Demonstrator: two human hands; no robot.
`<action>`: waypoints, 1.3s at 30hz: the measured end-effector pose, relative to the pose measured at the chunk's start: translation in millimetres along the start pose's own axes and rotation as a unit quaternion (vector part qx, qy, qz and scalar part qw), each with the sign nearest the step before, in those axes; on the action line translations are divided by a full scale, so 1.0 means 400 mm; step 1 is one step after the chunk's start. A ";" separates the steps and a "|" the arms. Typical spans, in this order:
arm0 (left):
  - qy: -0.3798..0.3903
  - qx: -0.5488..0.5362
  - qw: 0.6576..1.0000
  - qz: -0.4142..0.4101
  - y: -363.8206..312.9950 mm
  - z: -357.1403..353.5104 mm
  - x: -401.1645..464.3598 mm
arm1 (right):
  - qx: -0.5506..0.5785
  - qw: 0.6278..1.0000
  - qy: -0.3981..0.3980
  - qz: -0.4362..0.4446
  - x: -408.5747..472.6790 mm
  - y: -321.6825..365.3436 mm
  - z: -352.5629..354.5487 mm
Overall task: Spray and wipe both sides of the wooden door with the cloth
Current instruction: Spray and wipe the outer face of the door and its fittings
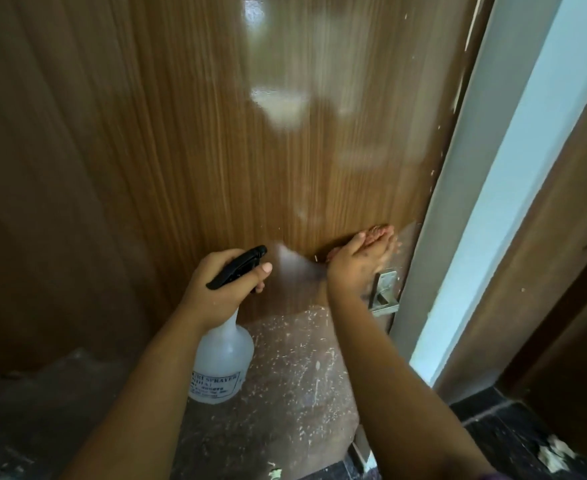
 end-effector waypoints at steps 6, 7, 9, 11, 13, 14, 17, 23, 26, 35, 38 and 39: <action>-0.024 0.013 1.000 0.003 -0.018 -0.049 0.003 | 0.010 0.990 -0.014 -0.137 0.084 -0.071 0.030; -0.026 0.014 1.000 0.008 -0.020 -0.058 0.004 | -0.002 0.993 0.011 -0.117 0.027 -0.049 0.026; -0.030 0.013 0.999 0.009 -0.026 -0.077 0.009 | -0.017 0.998 0.058 -0.024 -0.048 0.003 0.014; -0.035 0.009 0.999 0.010 -0.030 -0.089 0.014 | 0.000 0.988 0.083 0.128 -0.009 0.052 0.008; -0.043 0.014 0.999 0.008 -0.033 -0.095 0.011 | 0.026 0.980 0.055 0.192 0.096 0.050 0.006; -0.045 0.018 0.999 0.009 -0.034 -0.098 0.007 | 0.039 0.987 0.033 0.153 0.151 0.029 0.008; -0.060 0.026 0.998 0.018 -0.033 -0.110 -0.004 | 0.043 0.998 -0.010 -0.049 0.162 -0.058 0.034; -0.070 0.018 0.997 0.023 -0.040 -0.139 -0.006 | -0.033 0.942 0.184 0.278 -0.046 -0.011 0.026; -0.071 0.019 0.997 0.033 -0.031 -0.139 -0.015 | -0.009 0.945 0.150 0.290 0.054 0.027 0.013; -0.083 0.047 0.994 0.051 -0.006 -0.139 -0.053 | -0.060 0.958 0.186 0.209 -0.174 -0.149 0.049; -0.086 0.059 0.993 0.057 0.005 -0.126 -0.058 | -0.082 0.898 0.293 0.318 -0.201 -0.231 0.059; -0.090 0.062 0.992 0.059 0.009 -0.124 -0.060 | -0.074 0.910 0.300 0.275 -0.187 -0.245 0.059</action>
Point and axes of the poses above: each hand's wrist, its own x-axis towards the middle knuckle, its own z-axis out of the back of the hand, y = z × x, the point moved 3 cm from there along x, towards the middle knuckle, and after that the axes turned 6 degrees about -y, right-handed, at the moved point
